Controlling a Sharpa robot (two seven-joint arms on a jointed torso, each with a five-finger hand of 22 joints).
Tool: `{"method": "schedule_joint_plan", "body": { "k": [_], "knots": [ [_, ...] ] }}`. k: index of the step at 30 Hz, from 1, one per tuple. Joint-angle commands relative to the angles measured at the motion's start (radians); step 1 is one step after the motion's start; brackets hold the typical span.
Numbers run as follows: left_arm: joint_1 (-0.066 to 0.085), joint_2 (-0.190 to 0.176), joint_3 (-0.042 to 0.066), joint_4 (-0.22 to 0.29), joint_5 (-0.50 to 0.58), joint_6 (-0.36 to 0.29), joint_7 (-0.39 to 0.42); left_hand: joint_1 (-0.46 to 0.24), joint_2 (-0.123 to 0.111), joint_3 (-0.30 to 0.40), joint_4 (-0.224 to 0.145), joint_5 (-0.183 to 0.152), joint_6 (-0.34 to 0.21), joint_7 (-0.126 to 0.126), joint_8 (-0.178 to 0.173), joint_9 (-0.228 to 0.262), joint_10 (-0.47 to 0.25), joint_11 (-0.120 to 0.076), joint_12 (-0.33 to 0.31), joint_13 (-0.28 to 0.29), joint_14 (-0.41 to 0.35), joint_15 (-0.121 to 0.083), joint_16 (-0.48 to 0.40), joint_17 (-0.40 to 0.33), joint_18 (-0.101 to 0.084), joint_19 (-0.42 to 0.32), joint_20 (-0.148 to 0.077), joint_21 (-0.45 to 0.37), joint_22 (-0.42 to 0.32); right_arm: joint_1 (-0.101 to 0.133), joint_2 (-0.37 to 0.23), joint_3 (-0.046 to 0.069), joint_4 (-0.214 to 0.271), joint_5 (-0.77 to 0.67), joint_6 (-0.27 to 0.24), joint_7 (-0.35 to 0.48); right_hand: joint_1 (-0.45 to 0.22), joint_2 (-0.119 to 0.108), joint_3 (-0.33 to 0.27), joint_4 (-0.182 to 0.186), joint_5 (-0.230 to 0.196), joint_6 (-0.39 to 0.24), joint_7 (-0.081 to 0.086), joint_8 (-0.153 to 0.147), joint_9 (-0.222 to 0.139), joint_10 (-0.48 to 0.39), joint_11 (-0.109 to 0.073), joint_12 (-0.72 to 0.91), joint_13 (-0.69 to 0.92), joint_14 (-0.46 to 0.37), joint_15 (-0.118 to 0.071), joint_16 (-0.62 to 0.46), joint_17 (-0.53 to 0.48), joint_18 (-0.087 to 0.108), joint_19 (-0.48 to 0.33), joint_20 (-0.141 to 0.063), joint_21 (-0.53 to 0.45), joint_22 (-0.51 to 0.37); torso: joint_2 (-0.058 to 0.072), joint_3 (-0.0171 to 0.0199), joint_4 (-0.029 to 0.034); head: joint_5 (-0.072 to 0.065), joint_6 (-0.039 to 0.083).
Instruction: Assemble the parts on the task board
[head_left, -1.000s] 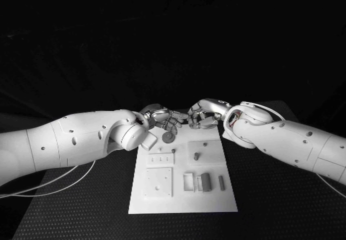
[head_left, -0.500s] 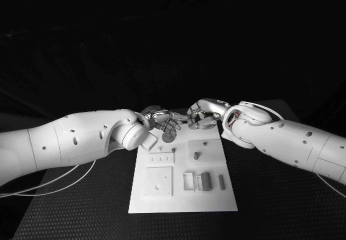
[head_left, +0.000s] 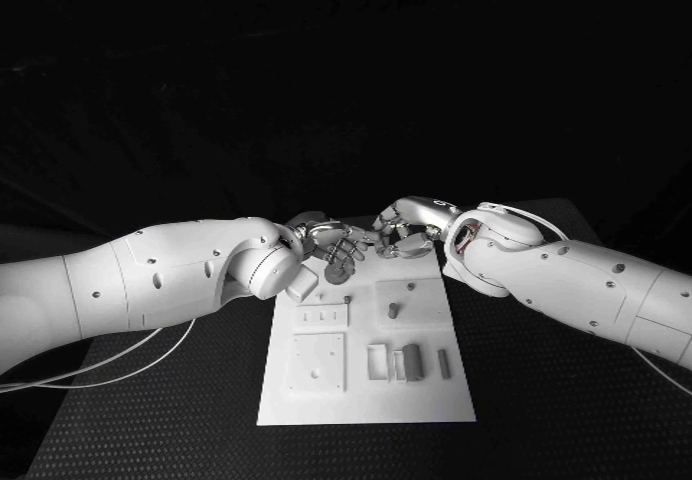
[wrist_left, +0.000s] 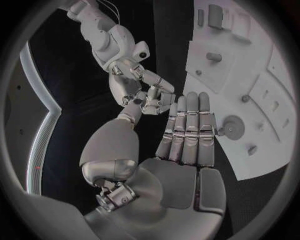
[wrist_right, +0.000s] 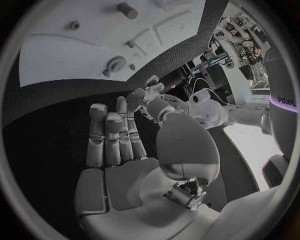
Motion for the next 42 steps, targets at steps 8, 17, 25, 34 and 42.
{"method": "schedule_joint_plan", "body": {
  "k": [8,17,25,34,42],
  "knots": [
    [0.001,0.015,0.001,0.003,-0.016,-0.018,-0.047,-0.003,0.019,0.010,0.002,0.001,0.019,-0.007,0.005,0.003,0.010,-0.015,0.011,0.013,0.011,-0.007,-0.005,0.009,0.009,0.011,-0.005,-0.003,0.007,0.000,0.007,0.000,0.004,-0.011,0.010,-0.008,-0.007,0.001,0.001,-0.003,0.006,0.004,0.007,-0.005,0.002,0.039,0.010,-0.011,-0.005,-0.001,0.005,-0.001,-0.001,0.030,0.002,-0.004,-0.007,0.016,0.001,0.0003,0.0000,0.001,-0.002],
    [0.001,0.020,0.001,0.003,-0.050,-0.017,-0.094,-0.026,0.020,0.012,0.003,0.001,0.062,-0.027,0.022,0.010,0.047,-0.035,0.033,0.040,0.039,-0.021,0.016,0.025,0.010,0.036,-0.018,0.010,0.024,0.000,0.013,0.000,0.010,-0.018,0.011,-0.012,-0.007,0.001,0.000,-0.003,0.006,0.006,0.006,-0.004,0.004,0.045,0.009,-0.015,-0.007,0.000,0.004,-0.001,-0.001,0.030,0.003,-0.004,-0.007,0.016,0.001,0.0012,0.0005,0.000,-0.003],
    [0.001,0.022,0.001,-0.001,-0.041,-0.021,-0.087,-0.033,0.022,0.012,0.004,0.001,0.061,-0.027,0.019,0.009,0.045,-0.035,0.031,0.042,0.037,-0.022,0.019,0.026,0.009,0.035,-0.019,0.010,0.027,0.000,0.014,0.000,0.024,-0.019,0.021,-0.015,-0.008,0.001,0.000,-0.003,0.006,0.009,0.005,-0.003,0.005,0.050,0.008,-0.018,-0.008,0.000,0.003,-0.001,-0.001,0.030,0.003,-0.004,-0.007,0.016,0.002,0.0014,0.0002,0.000,-0.004],
    [0.001,0.022,0.001,0.001,-0.024,-0.021,-0.079,-0.037,0.022,0.013,0.004,0.001,0.058,-0.025,0.016,0.008,0.042,-0.033,0.029,0.044,0.033,-0.021,0.020,0.026,0.008,0.033,-0.019,0.009,0.029,0.000,0.018,0.000,0.031,-0.020,0.034,-0.018,-0.008,0.002,-0.001,-0.002,0.006,0.009,0.005,-0.003,0.006,0.053,0.008,-0.021,-0.009,-0.001,0.003,-0.001,-0.002,0.030,0.003,-0.004,-0.008,0.016,0.002,0.0009,0.0007,0.001,-0.006],
    [0.001,0.024,0.001,0.001,-0.021,-0.024,-0.079,-0.034,0.032,0.020,0.003,0.002,0.059,-0.025,0.015,0.008,0.041,-0.033,0.028,0.048,0.032,-0.022,0.023,0.026,0.008,0.033,-0.020,0.008,0.032,0.000,0.019,-0.001,0.037,-0.021,0.037,-0.018,-0.009,0.003,-0.001,-0.002,0.006,0.010,0.005,-0.003,0.006,0.055,0.008,-0.022,-0.010,-0.001,0.003,-0.001,-0.002,0.030,0.003,-0.004,-0.008,0.016,0.003,0.0011,0.0007,0.002,-0.007]
  ]
}}
